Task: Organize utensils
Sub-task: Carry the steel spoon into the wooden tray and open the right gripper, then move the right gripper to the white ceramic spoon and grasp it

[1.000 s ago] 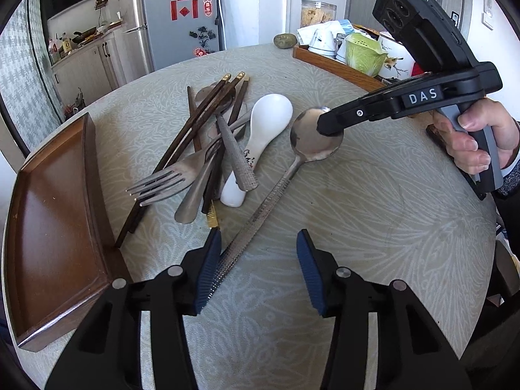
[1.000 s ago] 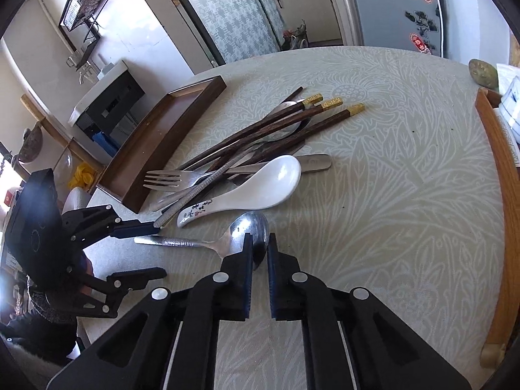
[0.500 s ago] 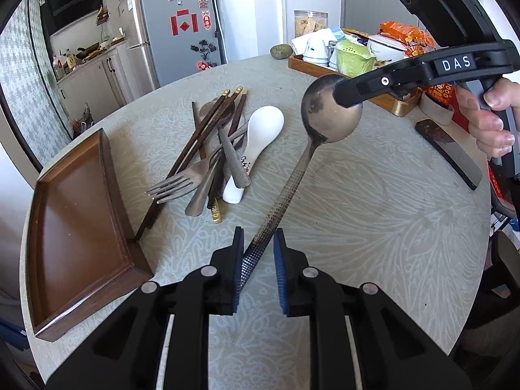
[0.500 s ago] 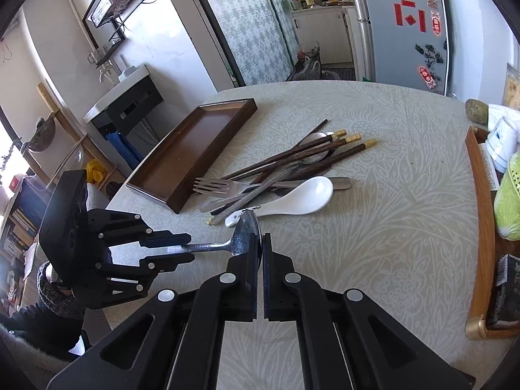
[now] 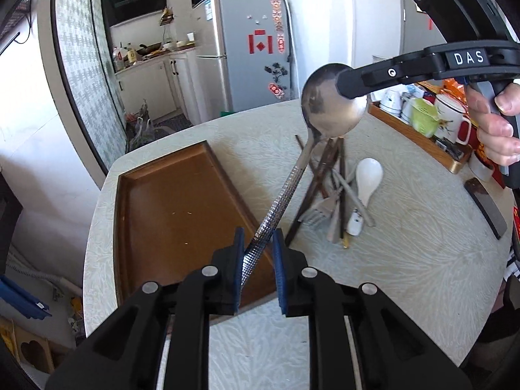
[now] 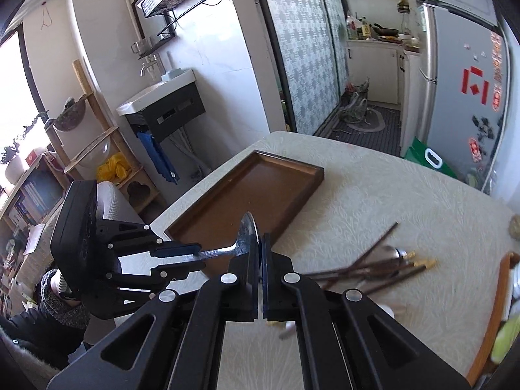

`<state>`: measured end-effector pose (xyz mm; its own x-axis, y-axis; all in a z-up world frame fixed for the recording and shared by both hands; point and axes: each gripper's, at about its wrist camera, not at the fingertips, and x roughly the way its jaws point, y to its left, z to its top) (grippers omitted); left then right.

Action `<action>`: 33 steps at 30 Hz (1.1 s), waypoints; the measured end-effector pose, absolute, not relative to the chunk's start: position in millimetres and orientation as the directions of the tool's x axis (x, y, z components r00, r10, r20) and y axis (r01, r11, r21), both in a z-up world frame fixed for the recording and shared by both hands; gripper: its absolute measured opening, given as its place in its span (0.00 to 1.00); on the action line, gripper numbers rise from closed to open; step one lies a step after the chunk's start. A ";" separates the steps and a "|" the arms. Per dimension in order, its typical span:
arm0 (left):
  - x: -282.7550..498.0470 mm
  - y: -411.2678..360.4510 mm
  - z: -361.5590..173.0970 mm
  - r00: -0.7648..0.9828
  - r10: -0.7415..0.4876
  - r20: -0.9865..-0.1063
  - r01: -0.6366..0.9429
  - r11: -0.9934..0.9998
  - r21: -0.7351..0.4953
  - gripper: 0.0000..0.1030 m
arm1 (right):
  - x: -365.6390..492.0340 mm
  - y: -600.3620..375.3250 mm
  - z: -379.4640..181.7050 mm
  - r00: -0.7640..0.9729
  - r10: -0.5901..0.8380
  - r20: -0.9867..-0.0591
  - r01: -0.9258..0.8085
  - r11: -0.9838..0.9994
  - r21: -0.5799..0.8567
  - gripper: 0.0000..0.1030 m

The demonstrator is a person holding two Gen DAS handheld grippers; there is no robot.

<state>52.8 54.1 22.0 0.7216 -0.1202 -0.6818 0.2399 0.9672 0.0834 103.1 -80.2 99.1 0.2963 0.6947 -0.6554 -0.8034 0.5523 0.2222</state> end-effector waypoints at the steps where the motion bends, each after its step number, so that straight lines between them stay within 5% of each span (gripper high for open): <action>1: 59.5 61.3 20.0 0.719 -0.113 -0.685 0.226 0.971 0.078 0.18 | 113.9 -69.3 97.9 0.281 0.695 -0.662 -0.812 0.540 0.221 0.02; 14: 122.8 110.9 -18.7 0.658 -0.091 -0.747 0.176 0.984 0.036 0.13 | 219.7 29.5 43.1 0.179 0.620 -0.764 -0.820 0.523 0.233 0.04; 26: 131.9 117.0 -34.0 0.632 -0.116 -0.766 0.187 0.982 0.006 0.18 | 226.3 75.9 -12.2 0.234 0.511 -0.827 -0.827 0.552 0.107 0.08; 28: 129.1 117.1 -31.0 0.648 -0.108 -0.754 0.182 0.983 0.015 0.31 | 222.5 72.1 -6.8 0.247 0.505 -0.827 -0.822 0.561 0.096 0.29; 30: 121.2 115.5 -22.8 0.678 -0.111 -0.727 0.192 0.981 0.029 0.58 | 214.4 56.1 10.5 0.273 0.534 -0.800 -0.817 0.568 0.100 0.64; 33: 101.5 103.7 -7.9 0.711 -0.141 -0.689 0.256 0.964 0.066 0.70 | 201.0 14.4 43.5 0.327 0.563 -0.759 -0.798 0.595 0.097 0.70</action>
<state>101.5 103.7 -7.9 0.7113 -0.1414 -0.6886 0.2560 0.9644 0.0663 201.0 14.4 43.5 0.3272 0.5626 -0.7592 -0.7980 0.5948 0.0968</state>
